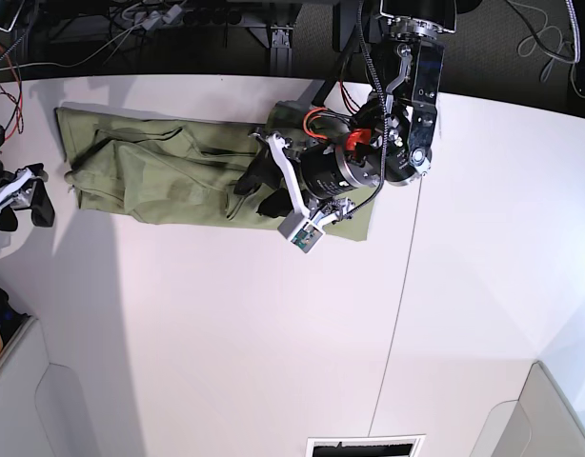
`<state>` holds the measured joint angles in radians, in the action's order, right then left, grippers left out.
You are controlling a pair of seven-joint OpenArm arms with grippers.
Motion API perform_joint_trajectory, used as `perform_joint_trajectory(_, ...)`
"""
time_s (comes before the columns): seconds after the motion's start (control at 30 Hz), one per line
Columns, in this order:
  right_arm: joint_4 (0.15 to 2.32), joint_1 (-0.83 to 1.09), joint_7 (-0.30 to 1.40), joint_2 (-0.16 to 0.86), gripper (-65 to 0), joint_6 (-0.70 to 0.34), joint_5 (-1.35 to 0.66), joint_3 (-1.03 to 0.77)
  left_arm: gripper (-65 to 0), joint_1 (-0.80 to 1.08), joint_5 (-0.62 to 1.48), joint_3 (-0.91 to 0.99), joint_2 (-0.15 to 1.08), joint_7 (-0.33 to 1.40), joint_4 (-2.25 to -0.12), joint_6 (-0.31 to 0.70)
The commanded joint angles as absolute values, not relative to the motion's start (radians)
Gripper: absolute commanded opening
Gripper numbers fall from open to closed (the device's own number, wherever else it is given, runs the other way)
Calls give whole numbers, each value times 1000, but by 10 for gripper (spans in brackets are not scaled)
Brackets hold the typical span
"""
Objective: Layout the t-shirt on the table in an organized manner, then fold the t-shirt properly
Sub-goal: 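Carry the held strip end with the left gripper toward the right gripper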
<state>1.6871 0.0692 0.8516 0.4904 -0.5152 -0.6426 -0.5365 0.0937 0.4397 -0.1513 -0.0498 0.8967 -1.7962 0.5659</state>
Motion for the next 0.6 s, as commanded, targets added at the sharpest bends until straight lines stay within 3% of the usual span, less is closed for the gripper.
perform_joint_trajectory(0.0,1676,63,835,510,-226,-508,-660,-545,-320,80,463,-151,-55,876,-1822,572)
perform_joint_trajectory(0.3,1400,64,878,489,-226,-569,-807,-488,-320,81,418,-144,-49,876,-1827,572)
perform_joint_trajectory(0.57,1397,64,891,438,-226,-576,-838,-393,-320,80,429,-56,-15,875,-1827,572)
